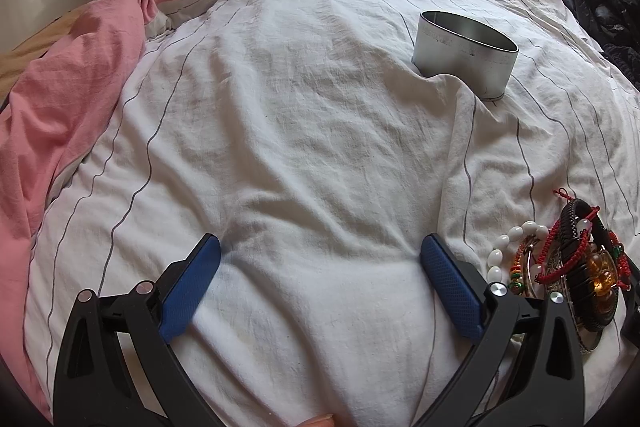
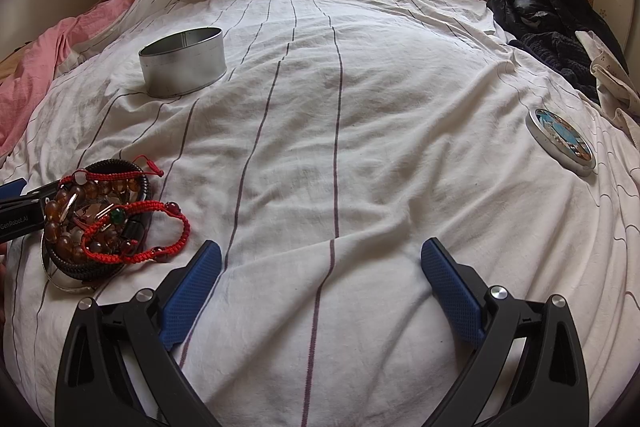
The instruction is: Organize jewelry
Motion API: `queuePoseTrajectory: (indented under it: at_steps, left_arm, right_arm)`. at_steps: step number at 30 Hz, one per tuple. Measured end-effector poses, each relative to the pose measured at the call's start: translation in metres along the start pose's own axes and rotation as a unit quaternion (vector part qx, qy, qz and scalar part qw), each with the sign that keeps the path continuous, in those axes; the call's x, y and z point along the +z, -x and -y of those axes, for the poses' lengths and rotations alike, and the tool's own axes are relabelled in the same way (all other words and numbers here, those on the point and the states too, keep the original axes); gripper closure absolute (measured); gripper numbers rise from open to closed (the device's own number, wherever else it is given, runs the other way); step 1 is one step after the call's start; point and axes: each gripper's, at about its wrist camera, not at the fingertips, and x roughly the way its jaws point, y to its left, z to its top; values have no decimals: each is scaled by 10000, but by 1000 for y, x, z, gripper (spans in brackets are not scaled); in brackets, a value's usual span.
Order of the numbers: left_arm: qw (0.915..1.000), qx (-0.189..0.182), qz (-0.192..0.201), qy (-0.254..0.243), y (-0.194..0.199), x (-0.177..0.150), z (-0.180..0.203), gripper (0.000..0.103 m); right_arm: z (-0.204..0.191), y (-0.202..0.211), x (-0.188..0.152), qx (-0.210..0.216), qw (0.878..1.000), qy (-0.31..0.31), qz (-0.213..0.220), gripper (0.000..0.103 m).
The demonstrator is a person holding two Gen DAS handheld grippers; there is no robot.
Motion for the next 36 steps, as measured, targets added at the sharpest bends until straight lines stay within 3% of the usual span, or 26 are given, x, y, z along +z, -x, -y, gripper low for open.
queuePoseTrajectory:
  at_steps: [36]
  left_arm:
    - [10000,28,5,-20,0,-1,2,6]
  right_arm:
    - [-1,0,0,-33,10000,18,0,7]
